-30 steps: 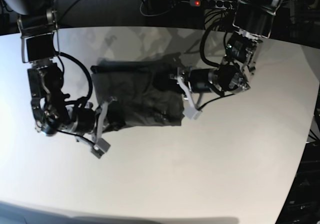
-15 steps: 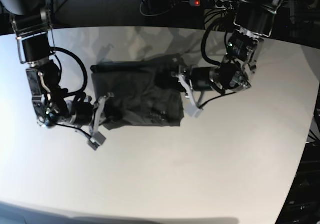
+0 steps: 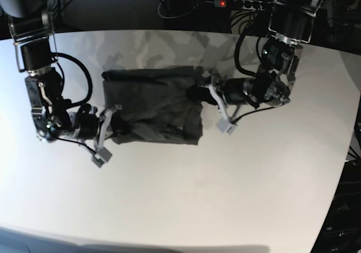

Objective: Fold the T-shirt properly
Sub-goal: 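Open the right gripper and pull it back from the bundle, then grasp the grey bundle edges with both grippers, then rotate the bundle with both grippers, swinging it toward the right gripper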

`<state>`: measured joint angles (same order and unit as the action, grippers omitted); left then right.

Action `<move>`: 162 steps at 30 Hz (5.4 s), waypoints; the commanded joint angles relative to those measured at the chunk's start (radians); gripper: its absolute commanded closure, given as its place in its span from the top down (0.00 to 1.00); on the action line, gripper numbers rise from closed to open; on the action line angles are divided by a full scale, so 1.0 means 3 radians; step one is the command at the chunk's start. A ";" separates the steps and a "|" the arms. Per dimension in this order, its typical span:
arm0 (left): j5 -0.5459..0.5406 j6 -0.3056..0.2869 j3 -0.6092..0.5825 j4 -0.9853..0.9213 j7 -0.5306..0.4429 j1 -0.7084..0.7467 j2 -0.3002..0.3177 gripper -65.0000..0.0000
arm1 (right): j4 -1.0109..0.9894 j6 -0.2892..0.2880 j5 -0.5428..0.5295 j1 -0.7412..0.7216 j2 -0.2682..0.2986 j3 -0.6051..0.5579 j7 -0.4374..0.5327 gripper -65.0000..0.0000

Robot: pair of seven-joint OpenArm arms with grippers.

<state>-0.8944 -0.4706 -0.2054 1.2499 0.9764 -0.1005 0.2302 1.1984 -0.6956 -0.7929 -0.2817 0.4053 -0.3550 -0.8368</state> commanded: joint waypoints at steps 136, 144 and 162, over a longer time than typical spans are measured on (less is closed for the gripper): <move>0.1966 0.0333 -0.0637 -0.0200 0.0139 -0.0481 -0.0468 0.03 | 0.0626 -0.0008 -0.0034 0.0860 -0.0003 0.0332 0.0040 0.00; 0.1971 0.0338 -0.0499 -0.0210 0.0062 -0.0603 -0.0586 0.03 | 0.0851 -0.0008 -0.0029 0.0983 0.0063 0.0511 0.0020 0.00; 0.1956 0.0338 -0.0484 -0.0773 -0.0623 -0.0793 -0.0683 0.03 | 0.0856 -0.0008 -0.0024 0.1131 0.0171 0.0618 0.0025 0.00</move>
<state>-0.3481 -0.3885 -0.3485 1.0214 0.7540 -0.3317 0.0250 1.4418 -0.6918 -0.8009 0.0654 0.4366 -0.1799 -0.8230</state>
